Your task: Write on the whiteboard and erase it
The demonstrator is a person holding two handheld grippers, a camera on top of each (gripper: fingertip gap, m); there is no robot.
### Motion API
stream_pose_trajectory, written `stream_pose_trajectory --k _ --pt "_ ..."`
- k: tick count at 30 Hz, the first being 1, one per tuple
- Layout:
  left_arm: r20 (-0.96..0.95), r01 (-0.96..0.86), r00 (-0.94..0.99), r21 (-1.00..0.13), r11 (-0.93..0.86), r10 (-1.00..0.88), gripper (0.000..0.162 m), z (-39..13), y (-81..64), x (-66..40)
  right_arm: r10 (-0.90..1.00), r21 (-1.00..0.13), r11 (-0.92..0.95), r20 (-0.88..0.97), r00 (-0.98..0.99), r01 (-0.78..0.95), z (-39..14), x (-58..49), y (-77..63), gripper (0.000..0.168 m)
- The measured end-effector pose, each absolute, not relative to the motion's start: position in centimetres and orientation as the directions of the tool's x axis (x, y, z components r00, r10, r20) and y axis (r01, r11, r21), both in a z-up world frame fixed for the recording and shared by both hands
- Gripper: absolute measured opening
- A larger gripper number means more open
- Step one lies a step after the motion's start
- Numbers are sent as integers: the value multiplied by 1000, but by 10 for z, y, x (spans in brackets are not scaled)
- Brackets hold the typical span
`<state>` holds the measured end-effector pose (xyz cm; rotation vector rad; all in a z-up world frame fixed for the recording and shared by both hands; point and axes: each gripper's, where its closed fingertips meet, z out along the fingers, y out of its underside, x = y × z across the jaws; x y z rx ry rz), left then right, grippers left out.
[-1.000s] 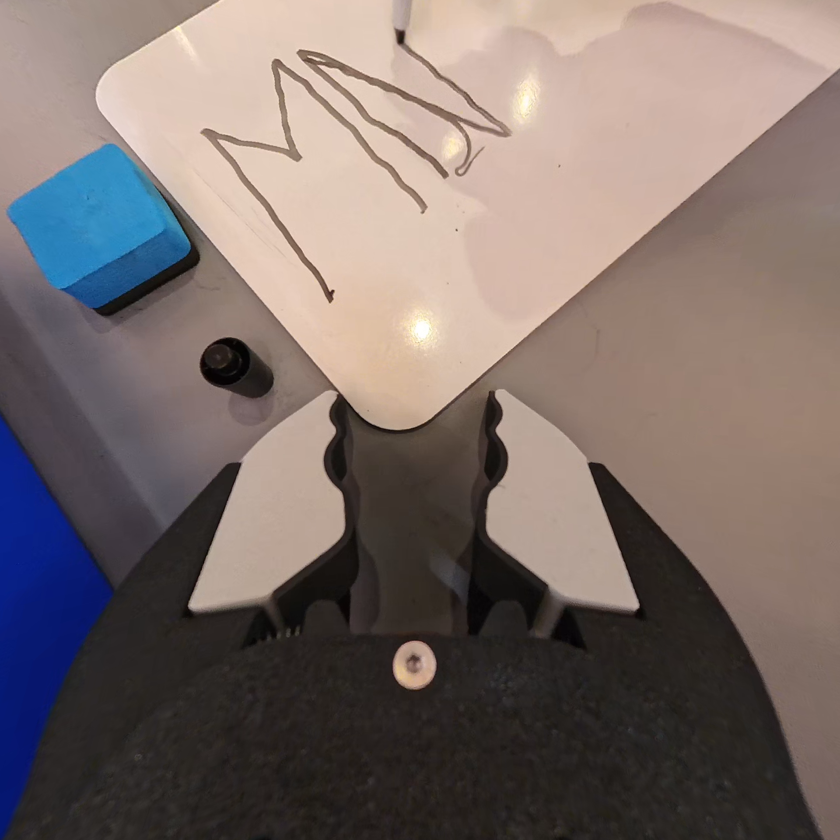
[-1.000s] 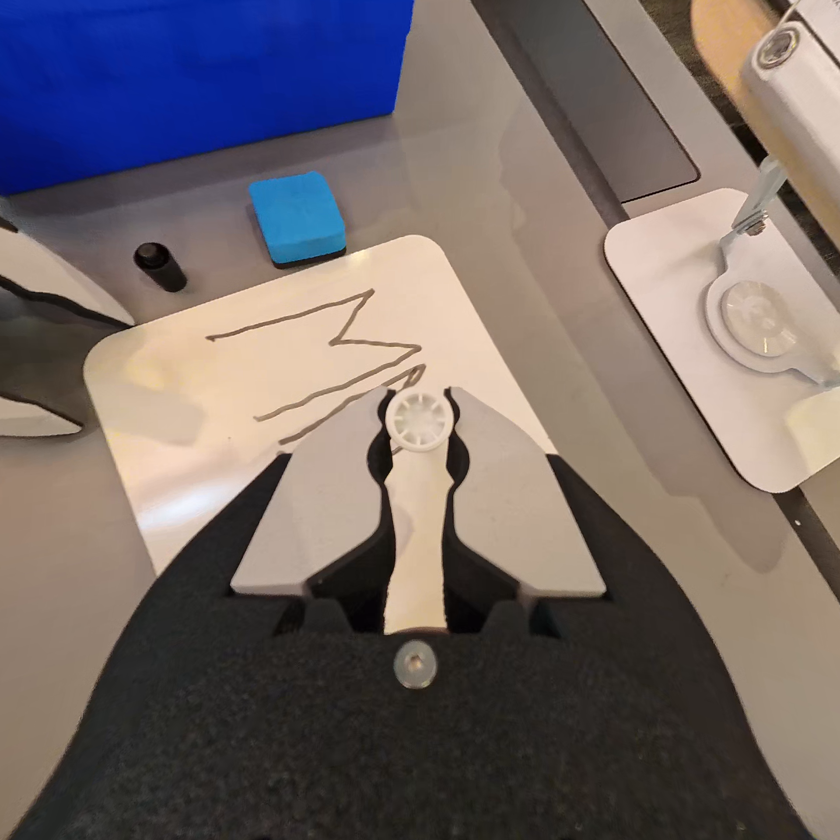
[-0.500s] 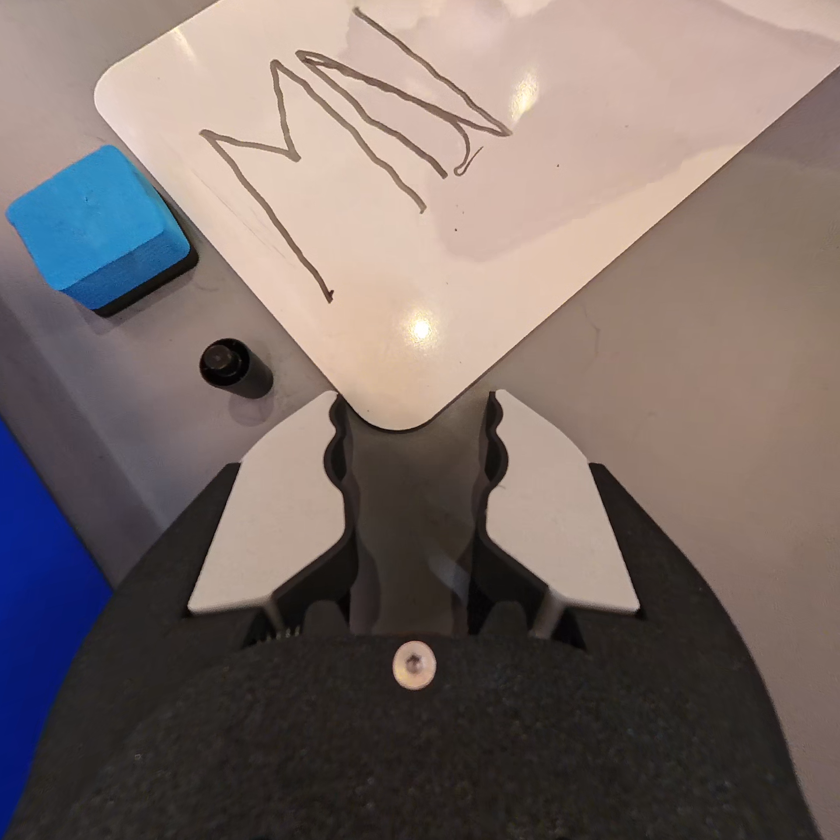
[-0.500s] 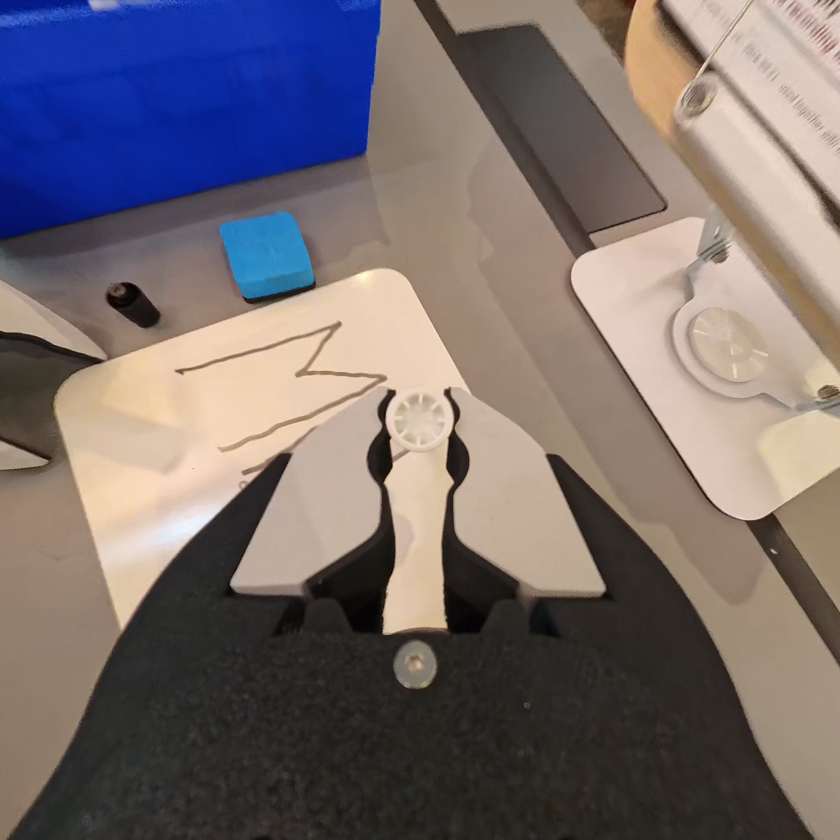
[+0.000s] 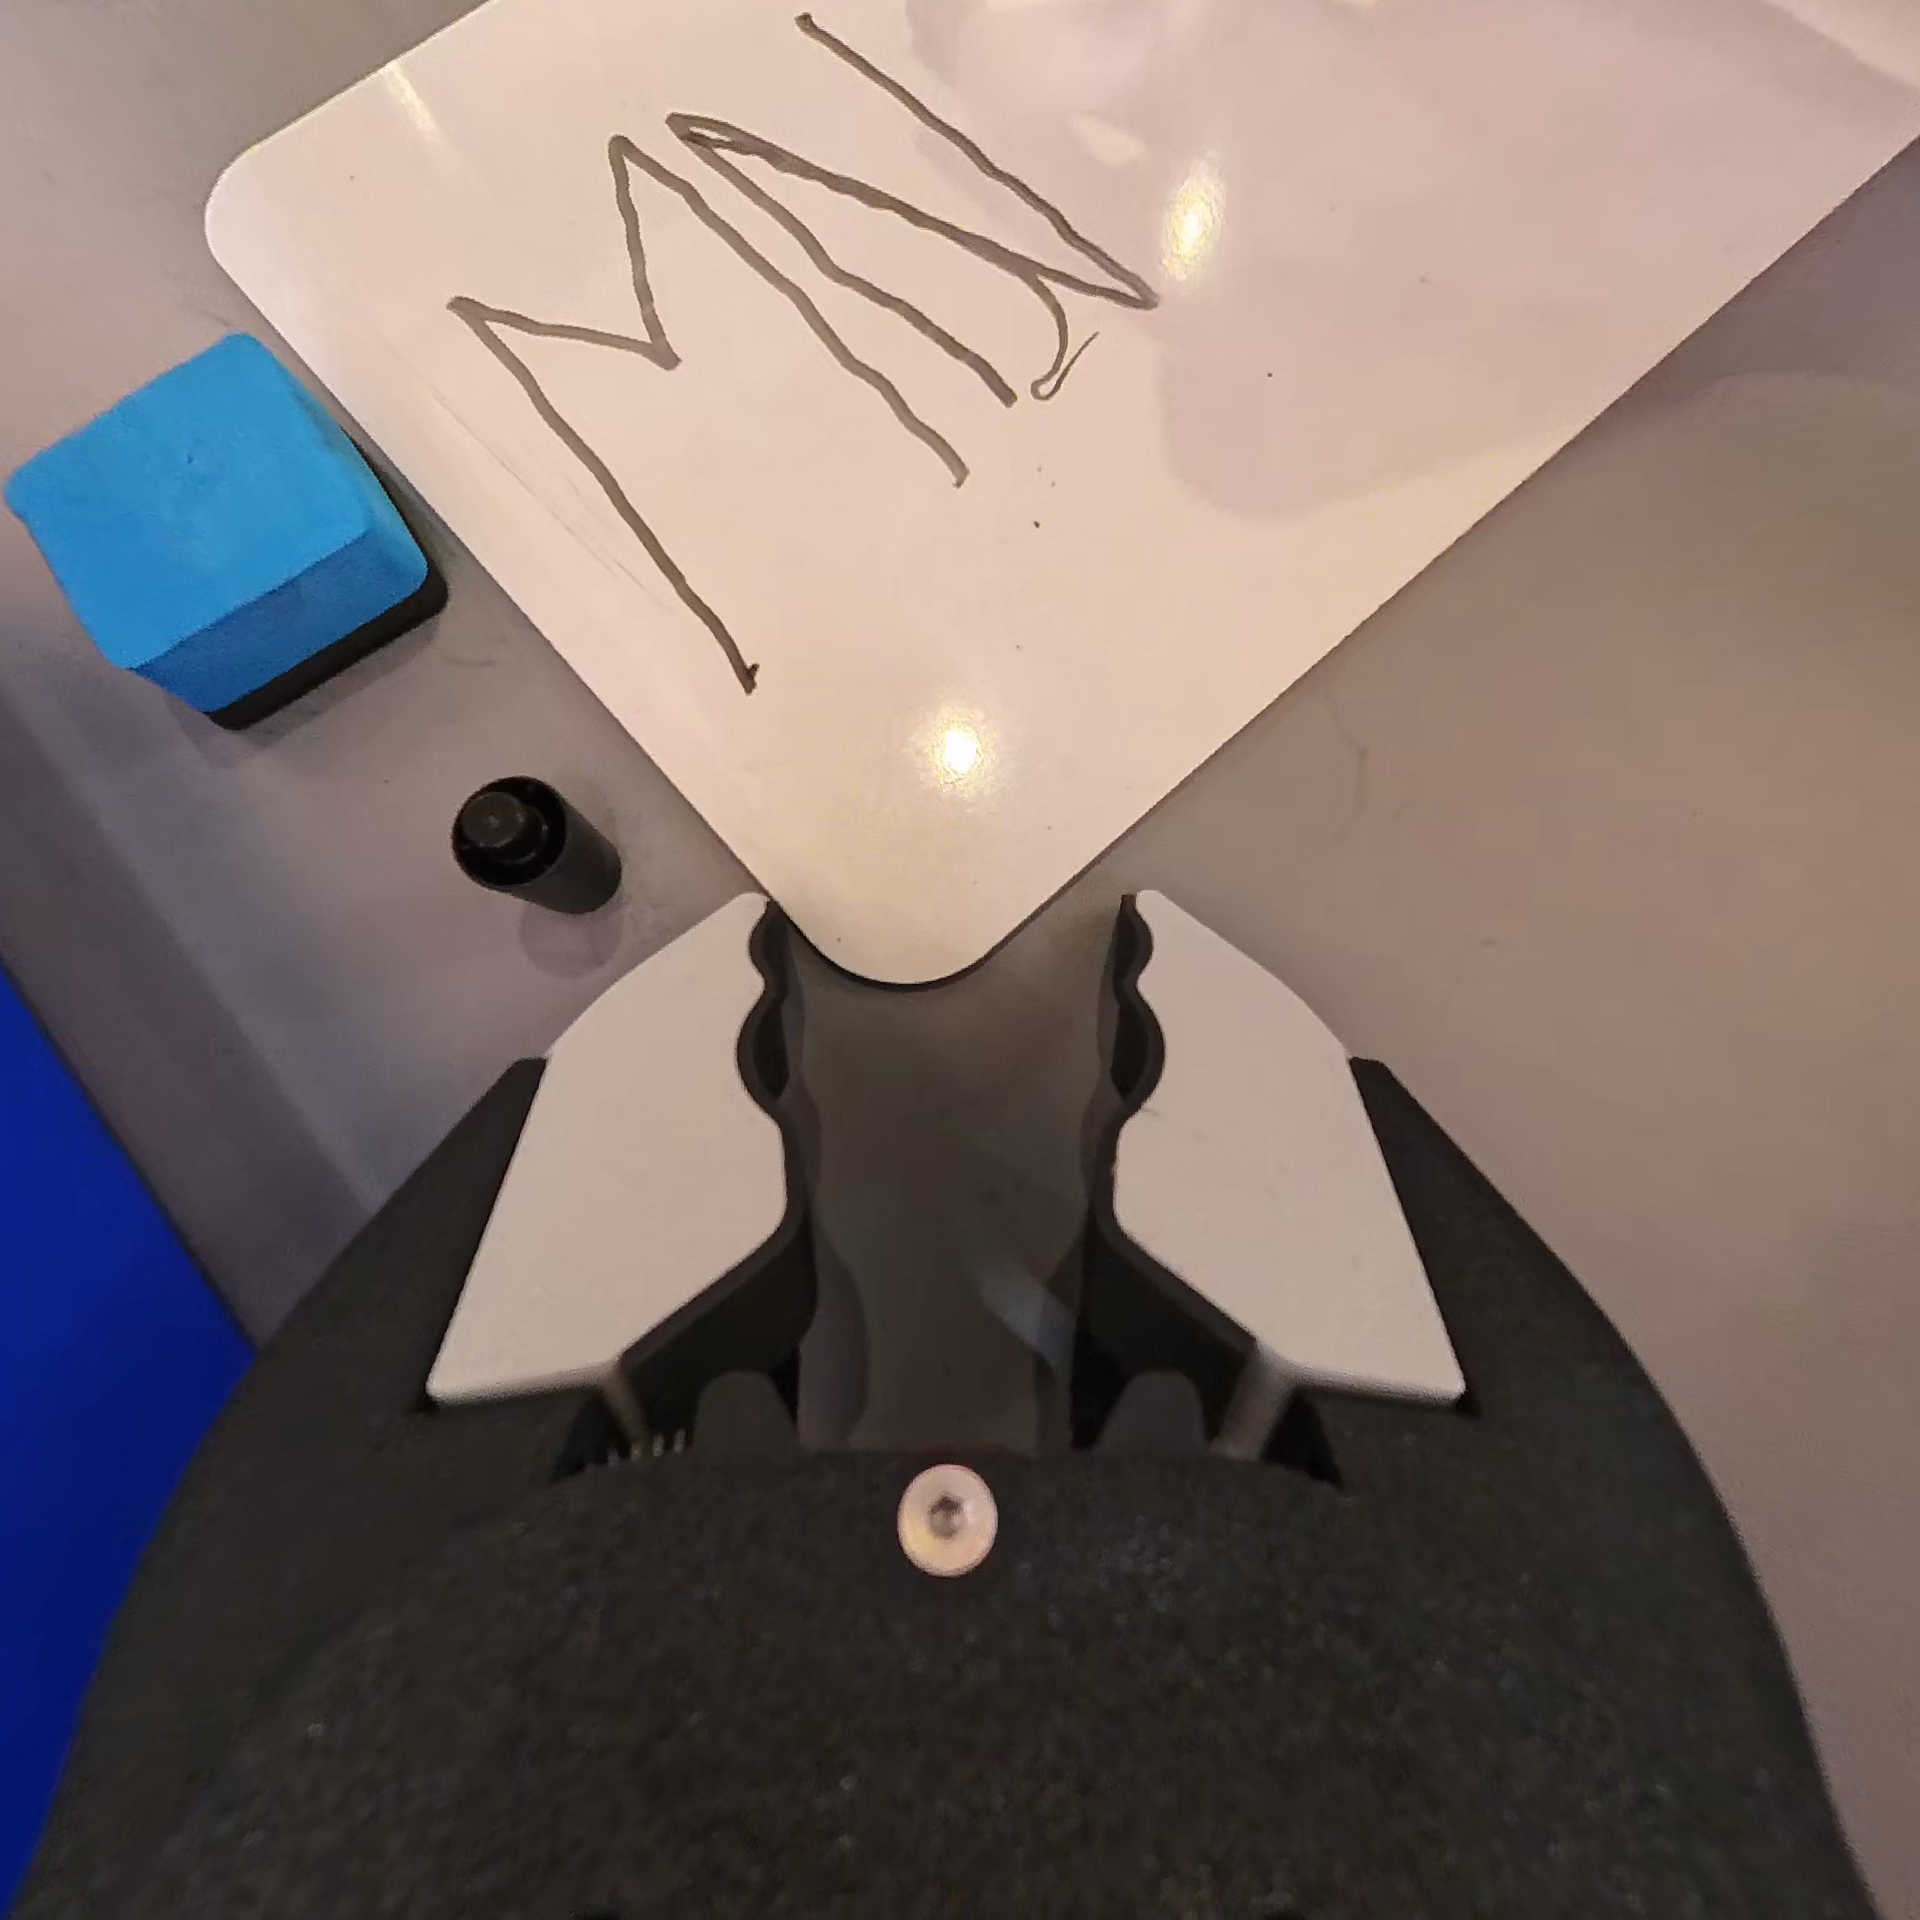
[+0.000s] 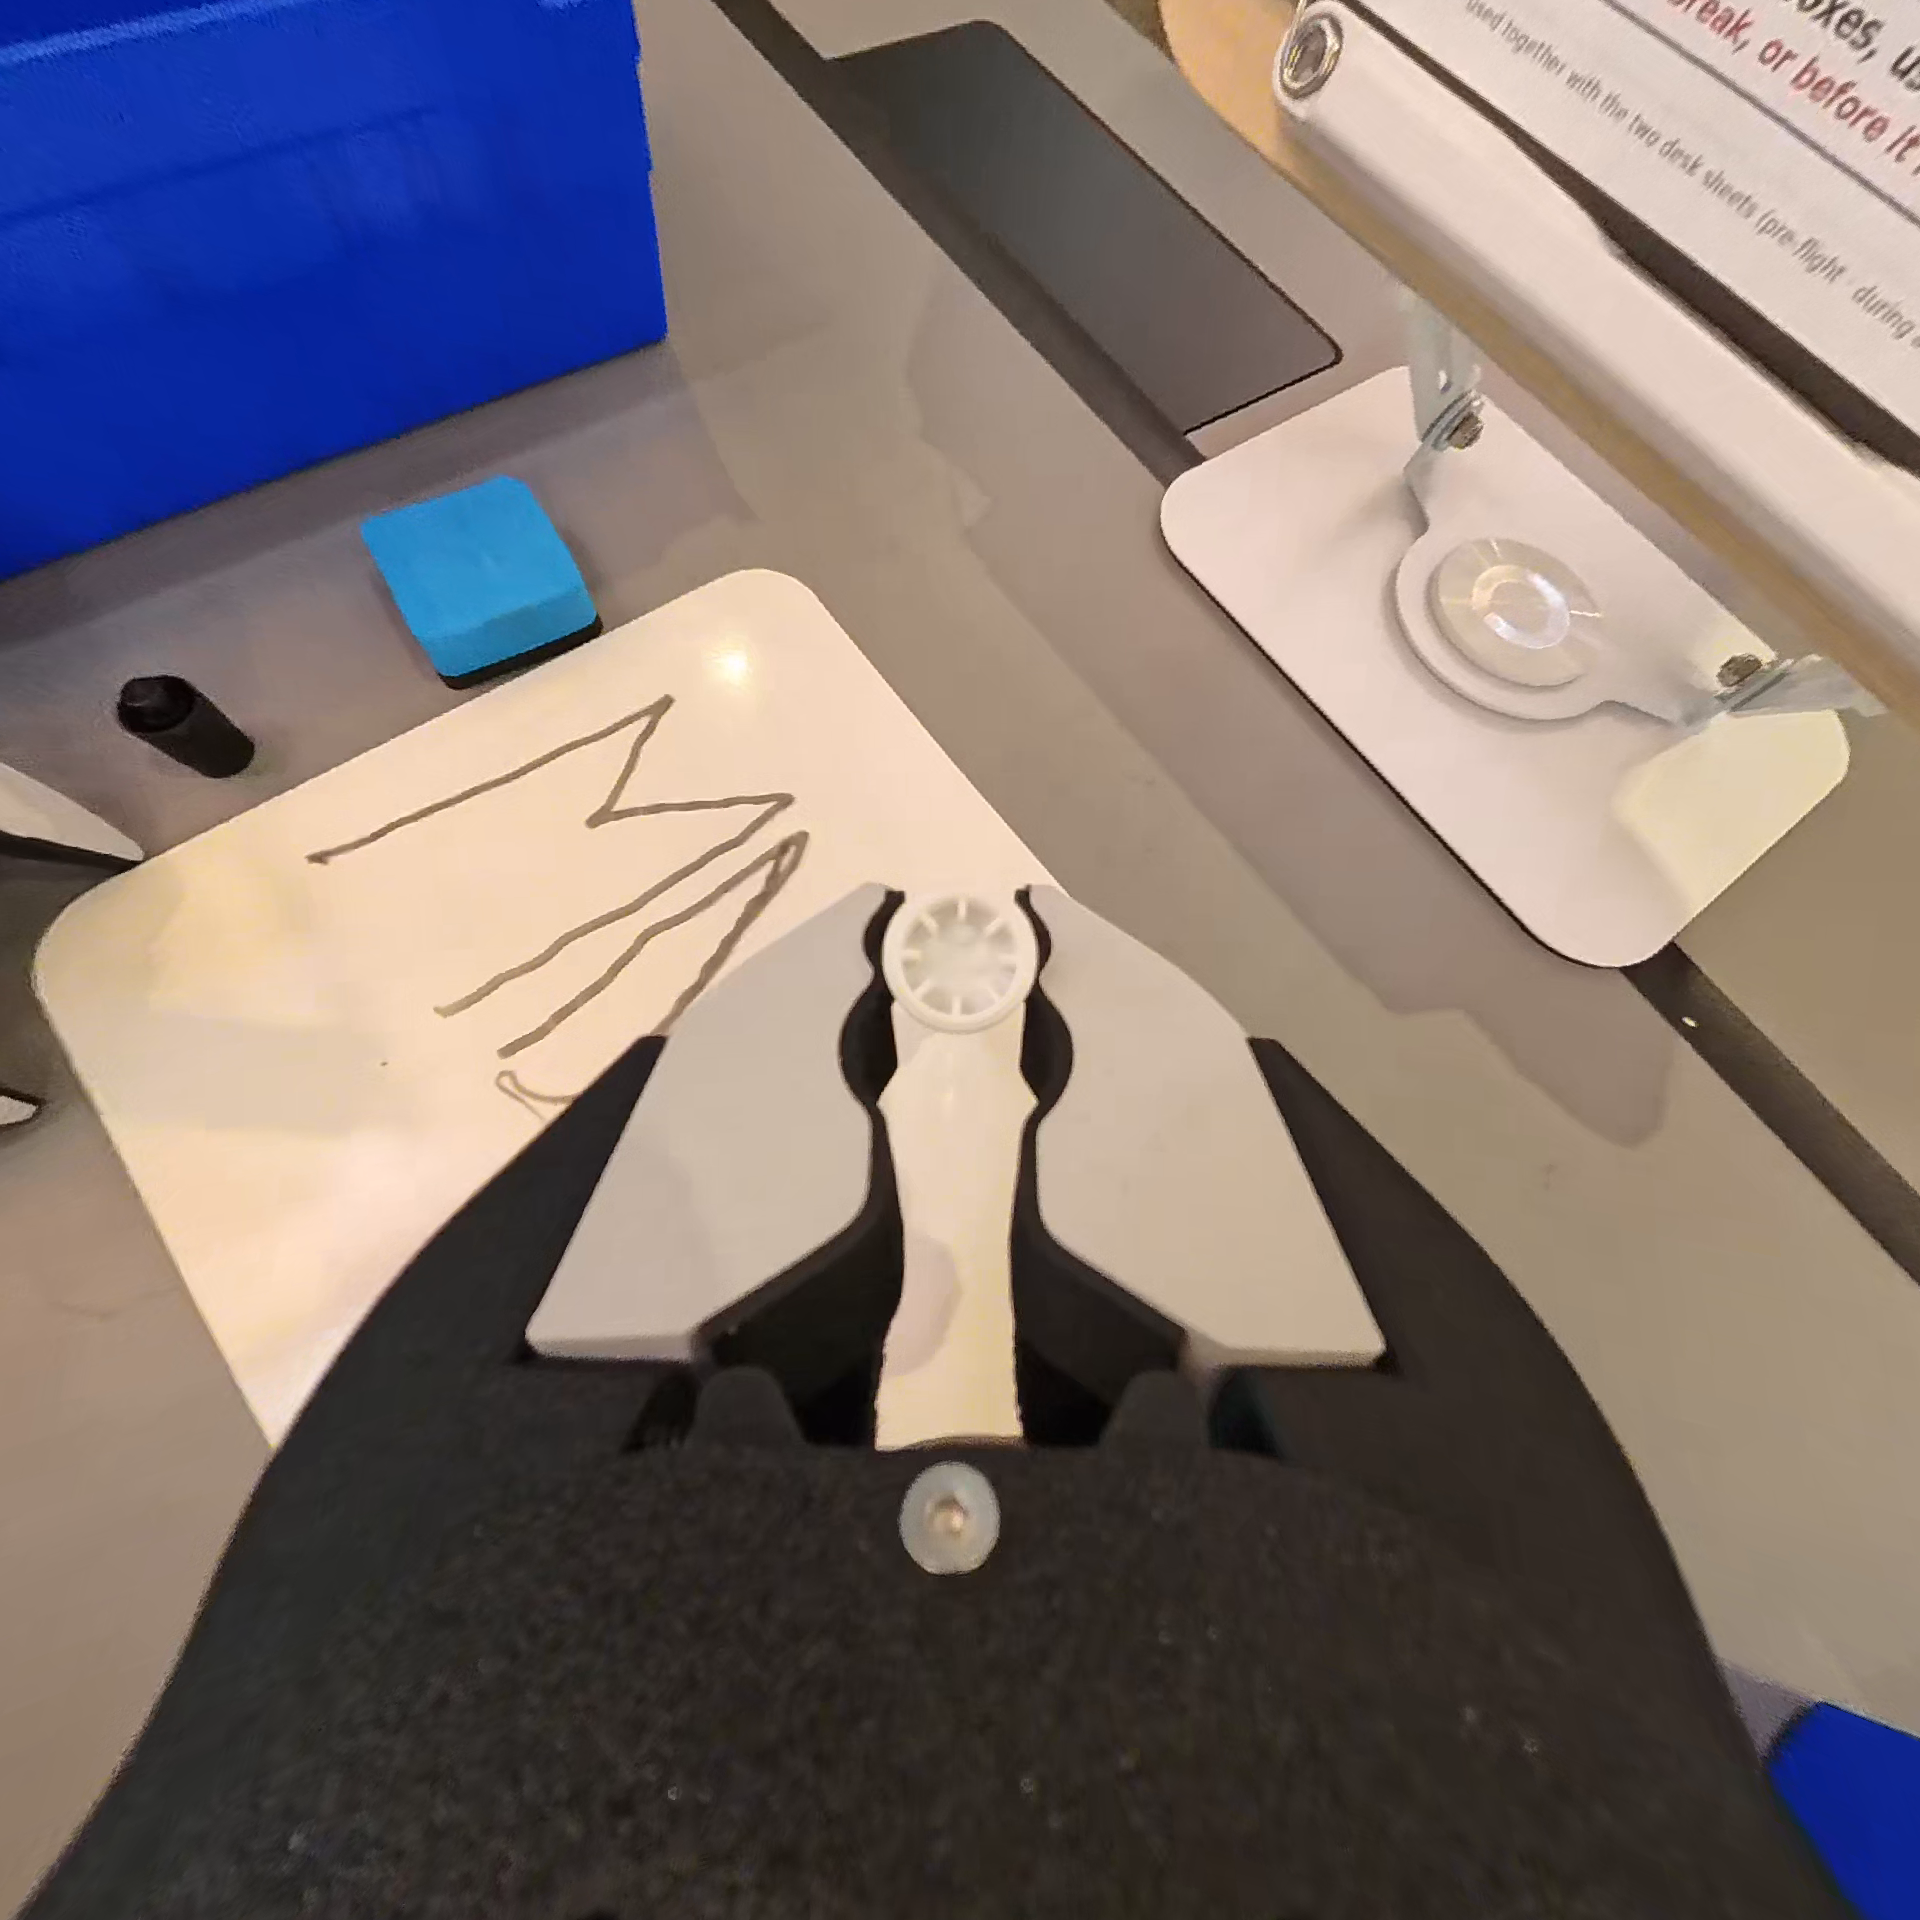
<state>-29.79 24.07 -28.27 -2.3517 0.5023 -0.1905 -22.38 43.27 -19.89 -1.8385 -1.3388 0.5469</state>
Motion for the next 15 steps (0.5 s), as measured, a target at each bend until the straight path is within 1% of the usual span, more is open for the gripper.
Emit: stream_pose_trajectory --k 4,15 --pt "-4 -302 913 -678 -670 -408 60 -283 241 -298 935 -761 -146 103 340 632 -207 -225 438 20" --pt "-4 -301 914 -677 -671 -406 61 -283 241 -297 962 -744 -115 83 261 659 -209 -232 414 20"
